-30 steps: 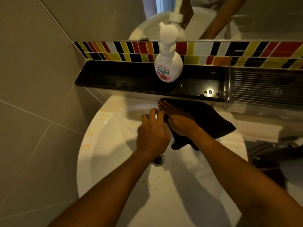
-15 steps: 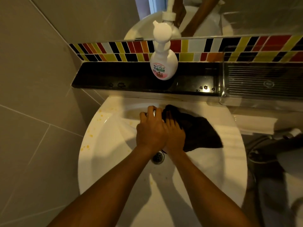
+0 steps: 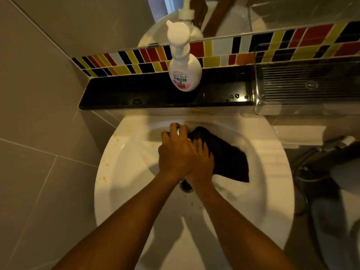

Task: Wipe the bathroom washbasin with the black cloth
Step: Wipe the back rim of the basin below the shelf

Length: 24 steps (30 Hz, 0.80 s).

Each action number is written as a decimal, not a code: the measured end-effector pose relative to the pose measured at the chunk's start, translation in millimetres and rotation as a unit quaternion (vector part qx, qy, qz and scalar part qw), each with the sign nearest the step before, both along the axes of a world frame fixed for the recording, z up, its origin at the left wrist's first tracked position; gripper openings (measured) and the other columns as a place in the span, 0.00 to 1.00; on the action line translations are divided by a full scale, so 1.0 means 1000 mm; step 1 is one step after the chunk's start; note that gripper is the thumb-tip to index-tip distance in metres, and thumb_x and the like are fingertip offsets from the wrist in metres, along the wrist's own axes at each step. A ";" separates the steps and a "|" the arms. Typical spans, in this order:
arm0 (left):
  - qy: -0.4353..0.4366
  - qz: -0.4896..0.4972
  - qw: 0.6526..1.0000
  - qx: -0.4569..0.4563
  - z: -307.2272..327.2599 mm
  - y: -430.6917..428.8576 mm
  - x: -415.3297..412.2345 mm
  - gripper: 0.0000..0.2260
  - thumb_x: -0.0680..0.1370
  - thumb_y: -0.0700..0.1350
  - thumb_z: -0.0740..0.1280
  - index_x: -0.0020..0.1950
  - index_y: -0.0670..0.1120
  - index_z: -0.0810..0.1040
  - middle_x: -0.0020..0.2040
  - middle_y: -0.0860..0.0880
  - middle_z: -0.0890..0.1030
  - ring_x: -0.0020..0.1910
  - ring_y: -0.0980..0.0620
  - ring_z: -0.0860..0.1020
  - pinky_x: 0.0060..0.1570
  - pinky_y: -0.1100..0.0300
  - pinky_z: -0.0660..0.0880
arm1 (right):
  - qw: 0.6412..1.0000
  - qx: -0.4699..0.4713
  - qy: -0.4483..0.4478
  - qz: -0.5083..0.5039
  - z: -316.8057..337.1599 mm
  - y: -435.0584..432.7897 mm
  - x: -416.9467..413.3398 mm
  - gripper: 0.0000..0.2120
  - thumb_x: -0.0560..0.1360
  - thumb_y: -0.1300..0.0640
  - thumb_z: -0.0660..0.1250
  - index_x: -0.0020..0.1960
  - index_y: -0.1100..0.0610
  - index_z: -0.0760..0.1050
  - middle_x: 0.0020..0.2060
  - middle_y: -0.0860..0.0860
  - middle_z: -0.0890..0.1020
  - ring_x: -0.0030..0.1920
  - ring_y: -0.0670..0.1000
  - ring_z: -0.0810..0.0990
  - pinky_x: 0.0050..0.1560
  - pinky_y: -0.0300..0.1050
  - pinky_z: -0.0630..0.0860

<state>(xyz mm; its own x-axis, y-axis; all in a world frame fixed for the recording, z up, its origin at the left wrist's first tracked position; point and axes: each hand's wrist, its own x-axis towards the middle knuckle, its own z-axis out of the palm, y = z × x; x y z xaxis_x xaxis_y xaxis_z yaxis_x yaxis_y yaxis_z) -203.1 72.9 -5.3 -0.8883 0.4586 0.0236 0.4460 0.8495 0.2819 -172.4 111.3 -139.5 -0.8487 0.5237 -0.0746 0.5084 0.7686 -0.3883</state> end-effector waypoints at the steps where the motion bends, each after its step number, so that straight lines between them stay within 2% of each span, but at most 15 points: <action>1: 0.002 -0.001 1.000 -0.003 0.000 0.001 0.000 0.19 0.75 0.53 0.53 0.62 0.48 0.71 0.64 0.46 0.70 0.56 0.44 0.71 0.42 0.59 0.70 | 1.000 -0.015 0.016 0.000 -0.003 -0.004 0.005 0.34 0.72 0.39 0.63 0.72 0.56 0.66 0.69 0.56 0.72 0.68 0.57 0.72 0.64 0.53 0.71; 3: 0.006 0.000 1.000 -0.005 -0.001 0.001 0.000 0.21 0.75 0.53 0.51 0.62 0.47 0.71 0.64 0.45 0.70 0.56 0.44 0.71 0.42 0.59 0.69 | 0.998 -0.009 0.056 0.009 -0.006 -0.006 0.014 0.34 0.74 0.39 0.60 0.73 0.58 0.64 0.70 0.56 0.71 0.69 0.56 0.70 0.67 0.51 0.68; 6: 0.006 0.007 1.000 -0.010 -0.003 0.002 0.000 0.18 0.77 0.51 0.56 0.64 0.46 0.71 0.65 0.45 0.70 0.58 0.43 0.71 0.43 0.59 0.69 | 0.995 -0.010 0.102 -0.008 -0.009 -0.017 0.022 0.36 0.72 0.41 0.67 0.72 0.60 0.64 0.70 0.57 0.71 0.70 0.55 0.67 0.66 0.49 0.69; 9: 0.005 0.011 1.000 -0.020 -0.006 0.001 -0.002 0.16 0.78 0.47 0.59 0.66 0.46 0.69 0.67 0.45 0.69 0.60 0.43 0.71 0.46 0.57 0.72 | 0.990 -0.049 0.125 -0.032 -0.007 -0.034 0.025 0.33 0.73 0.42 0.64 0.71 0.60 0.64 0.68 0.58 0.73 0.68 0.55 0.66 0.66 0.49 0.69; 11: 0.000 0.007 1.000 -0.024 -0.007 0.000 -0.003 0.17 0.78 0.46 0.59 0.67 0.46 0.69 0.67 0.45 0.69 0.60 0.43 0.71 0.48 0.55 0.74 | 0.990 -0.054 0.129 0.013 -0.017 -0.030 0.031 0.27 0.73 0.48 0.66 0.68 0.59 0.69 0.67 0.57 0.74 0.67 0.56 0.71 0.62 0.54 0.75; 14: -0.005 0.002 1.000 -0.012 -0.009 -0.001 -0.005 0.17 0.78 0.47 0.58 0.67 0.46 0.69 0.68 0.44 0.69 0.61 0.42 0.71 0.51 0.53 0.76 | 0.986 -0.008 0.130 0.099 -0.035 -0.001 0.038 0.24 0.77 0.47 0.63 0.71 0.54 0.68 0.70 0.52 0.71 0.67 0.54 0.73 0.53 0.49 0.79; 16: -0.002 0.006 1.000 -0.001 -0.009 -0.001 -0.004 0.17 0.78 0.47 0.58 0.66 0.46 0.69 0.68 0.45 0.69 0.61 0.43 0.71 0.52 0.53 0.76 | 0.990 0.015 0.113 0.079 -0.036 0.010 0.036 0.24 0.79 0.45 0.59 0.73 0.52 0.65 0.73 0.50 0.68 0.69 0.52 0.71 0.55 0.47 0.77; 20: 0.009 0.006 1.000 -0.001 -0.010 0.000 -0.005 0.20 0.76 0.50 0.54 0.65 0.47 0.71 0.67 0.45 0.70 0.59 0.43 0.72 0.49 0.55 0.75 | 0.995 -0.034 0.094 -0.032 -0.016 -0.019 0.022 0.34 0.72 0.42 0.67 0.73 0.55 0.63 0.72 0.54 0.69 0.70 0.57 0.68 0.64 0.53 0.71; 22: 0.009 0.006 1.000 -0.004 -0.010 -0.001 -0.005 0.20 0.76 0.50 0.54 0.65 0.47 0.71 0.67 0.44 0.70 0.59 0.43 0.72 0.49 0.55 0.75 | 0.995 -0.033 0.099 -0.005 -0.018 -0.021 0.027 0.33 0.72 0.42 0.66 0.73 0.53 0.64 0.72 0.54 0.69 0.70 0.57 0.69 0.63 0.54 0.71; 24: 0.010 0.006 1.000 -0.004 -0.010 -0.001 -0.004 0.18 0.78 0.49 0.56 0.66 0.47 0.70 0.68 0.45 0.70 0.60 0.43 0.72 0.51 0.54 0.75 | 0.991 0.012 0.118 0.067 -0.027 0.005 0.045 0.27 0.76 0.44 0.61 0.73 0.50 0.64 0.72 0.51 0.68 0.70 0.55 0.69 0.62 0.54 0.73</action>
